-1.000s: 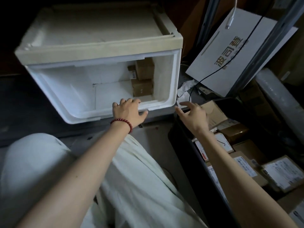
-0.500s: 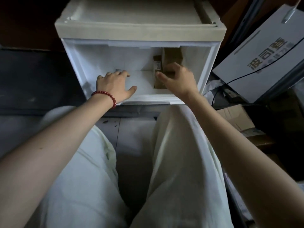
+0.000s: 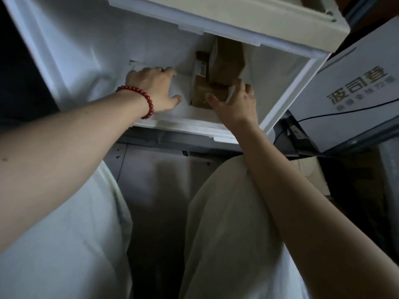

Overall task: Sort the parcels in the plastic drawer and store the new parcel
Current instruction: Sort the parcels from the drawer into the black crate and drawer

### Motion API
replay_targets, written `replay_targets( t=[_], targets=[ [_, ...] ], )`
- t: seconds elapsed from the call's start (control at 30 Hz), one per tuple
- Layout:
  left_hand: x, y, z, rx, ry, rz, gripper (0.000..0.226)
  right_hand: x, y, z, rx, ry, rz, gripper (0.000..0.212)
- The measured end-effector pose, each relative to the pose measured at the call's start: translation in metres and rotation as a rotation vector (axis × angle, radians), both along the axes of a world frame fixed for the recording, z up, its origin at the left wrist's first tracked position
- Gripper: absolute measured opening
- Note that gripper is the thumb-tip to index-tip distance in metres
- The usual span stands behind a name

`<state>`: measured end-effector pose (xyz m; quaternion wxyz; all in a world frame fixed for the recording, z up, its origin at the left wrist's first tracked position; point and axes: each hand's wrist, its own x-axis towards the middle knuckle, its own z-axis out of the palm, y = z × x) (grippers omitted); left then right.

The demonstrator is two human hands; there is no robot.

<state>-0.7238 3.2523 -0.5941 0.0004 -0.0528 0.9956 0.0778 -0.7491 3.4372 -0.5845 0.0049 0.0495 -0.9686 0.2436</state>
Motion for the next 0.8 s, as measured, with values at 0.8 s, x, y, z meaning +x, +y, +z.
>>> replay_targets(
  t=[0.8],
  targets=[
    [-0.123, 0.012, -0.049, 0.223, 0.123, -0.027, 0.072, -0.110, -0.018, -0.061, 0.078, 0.101, -0.089, 0.084]
  ],
)
